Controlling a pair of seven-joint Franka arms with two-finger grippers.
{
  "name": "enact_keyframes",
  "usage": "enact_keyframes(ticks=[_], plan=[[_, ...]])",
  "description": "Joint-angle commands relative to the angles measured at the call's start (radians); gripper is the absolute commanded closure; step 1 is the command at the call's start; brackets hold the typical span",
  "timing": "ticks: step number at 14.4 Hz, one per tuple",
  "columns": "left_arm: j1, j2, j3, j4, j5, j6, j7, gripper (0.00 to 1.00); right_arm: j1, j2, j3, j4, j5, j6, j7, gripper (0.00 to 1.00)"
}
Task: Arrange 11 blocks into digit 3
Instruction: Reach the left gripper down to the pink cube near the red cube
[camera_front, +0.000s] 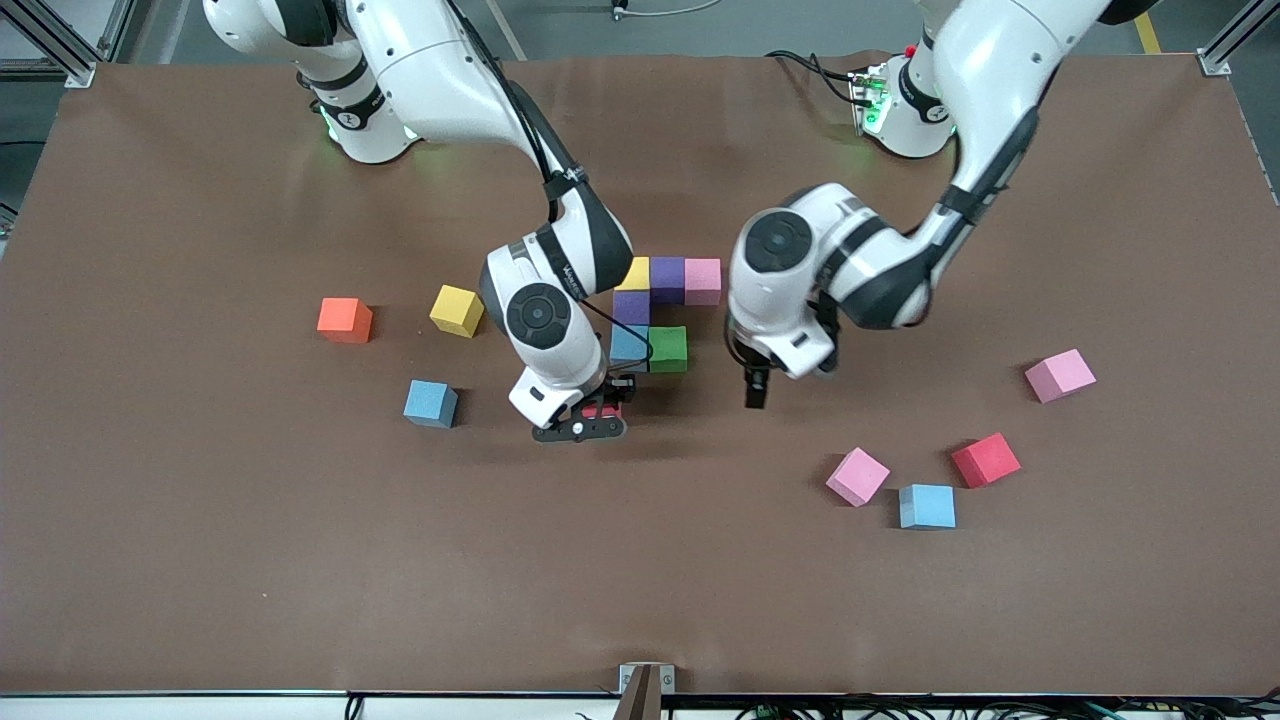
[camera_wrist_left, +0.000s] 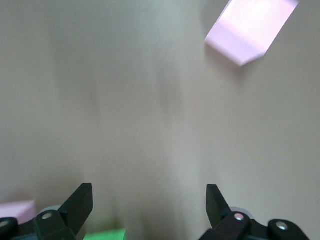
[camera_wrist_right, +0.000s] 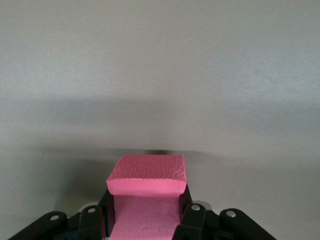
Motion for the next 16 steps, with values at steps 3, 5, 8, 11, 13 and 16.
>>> enact_keyframes(ticks=[3,5,8,11,13,16], plan=[[0.135,0.039,-0.005,0.055,0.012,-0.006,0.254,0.00,-0.006,0.050,0.015,0.075,0.006,-0.016,0.044,1.00],[0.157,0.050,0.002,0.070,0.018,-0.008,0.343,0.00,0.003,0.057,0.017,0.076,0.005,-0.016,0.062,0.99],[0.205,0.082,0.004,0.119,0.016,-0.008,0.475,0.00,0.011,0.060,0.018,0.072,0.000,-0.015,0.076,1.00],[0.238,0.131,0.004,0.184,-0.008,-0.050,0.581,0.00,0.023,0.060,0.018,0.067,0.002,-0.013,0.097,1.00],[0.246,0.123,0.004,0.191,-0.010,-0.115,0.651,0.00,0.032,0.064,0.018,0.065,0.000,-0.011,0.108,1.00],[0.269,0.140,0.002,0.207,-0.083,-0.111,0.791,0.00,0.037,0.063,0.018,0.053,0.000,-0.013,0.128,1.00]])
